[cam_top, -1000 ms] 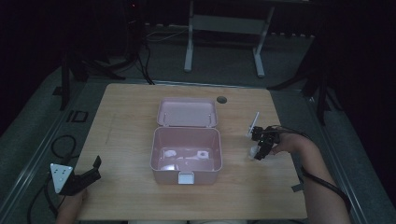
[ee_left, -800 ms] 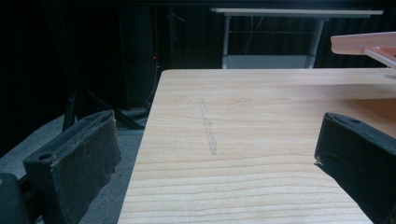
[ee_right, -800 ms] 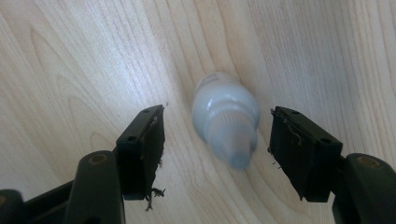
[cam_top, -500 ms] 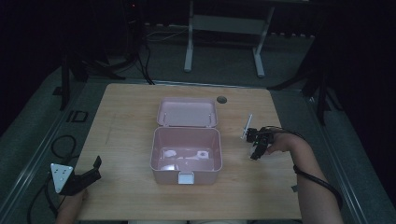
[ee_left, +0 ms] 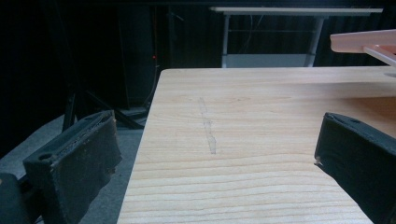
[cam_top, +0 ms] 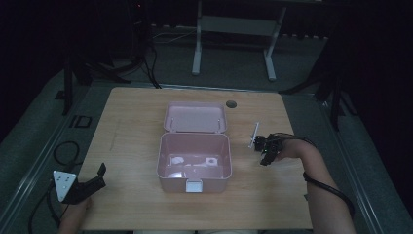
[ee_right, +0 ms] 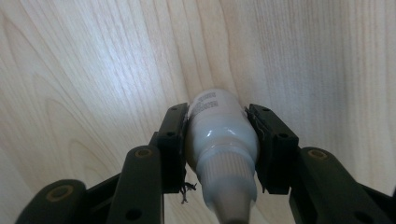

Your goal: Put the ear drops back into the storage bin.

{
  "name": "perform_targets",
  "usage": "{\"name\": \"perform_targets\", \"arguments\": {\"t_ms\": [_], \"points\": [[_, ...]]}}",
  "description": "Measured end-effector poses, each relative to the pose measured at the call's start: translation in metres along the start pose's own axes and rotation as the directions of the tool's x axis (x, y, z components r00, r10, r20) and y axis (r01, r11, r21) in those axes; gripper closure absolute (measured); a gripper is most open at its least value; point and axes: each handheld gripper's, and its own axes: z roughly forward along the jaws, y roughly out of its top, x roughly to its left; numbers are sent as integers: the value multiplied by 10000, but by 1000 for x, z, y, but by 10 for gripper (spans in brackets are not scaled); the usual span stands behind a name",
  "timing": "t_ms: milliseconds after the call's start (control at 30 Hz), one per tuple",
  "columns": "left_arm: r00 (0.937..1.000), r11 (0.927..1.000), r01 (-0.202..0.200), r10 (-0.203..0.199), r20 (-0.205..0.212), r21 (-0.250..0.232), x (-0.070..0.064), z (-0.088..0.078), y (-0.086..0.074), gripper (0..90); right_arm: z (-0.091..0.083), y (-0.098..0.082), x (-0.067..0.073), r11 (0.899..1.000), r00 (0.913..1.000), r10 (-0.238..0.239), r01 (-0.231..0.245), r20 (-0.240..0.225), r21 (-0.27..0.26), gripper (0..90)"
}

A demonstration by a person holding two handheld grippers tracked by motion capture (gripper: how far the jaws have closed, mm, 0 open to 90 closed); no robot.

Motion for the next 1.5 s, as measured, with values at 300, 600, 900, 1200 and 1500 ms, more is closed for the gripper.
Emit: {"name": "perform_targets", "arguments": {"t_ms": [300, 600, 900, 1200, 1500], "points": [[10000, 10000, -13, 13, -7, -8, 0, 0, 0, 3, -14, 0, 14, 9952, 9950, -961, 955, 255, 223, 596], [10000, 10000, -48, 48, -26, 14, -1, 0, 0, 3, -28, 7, 46, 9727, 9740, -2244, 2219, 322, 673, 596], [10000, 10000, -58, 58, -50, 32, -1, 0, 0, 3, -37, 12, 63, 9589, 9590, -2780, 2736, 547, 749, 597], [10000, 10000, -38, 38, -48, 31, -1, 0, 0, 3, -47, 17, 70, 9576, 9594, -2802, 2771, 313, 785, 597], [10000, 10000, -42, 42, -58, 30, -1, 0, 0, 3, -81, 23, 78, 9573, 9576, -2826, 2778, 564, 795, 597]]}}
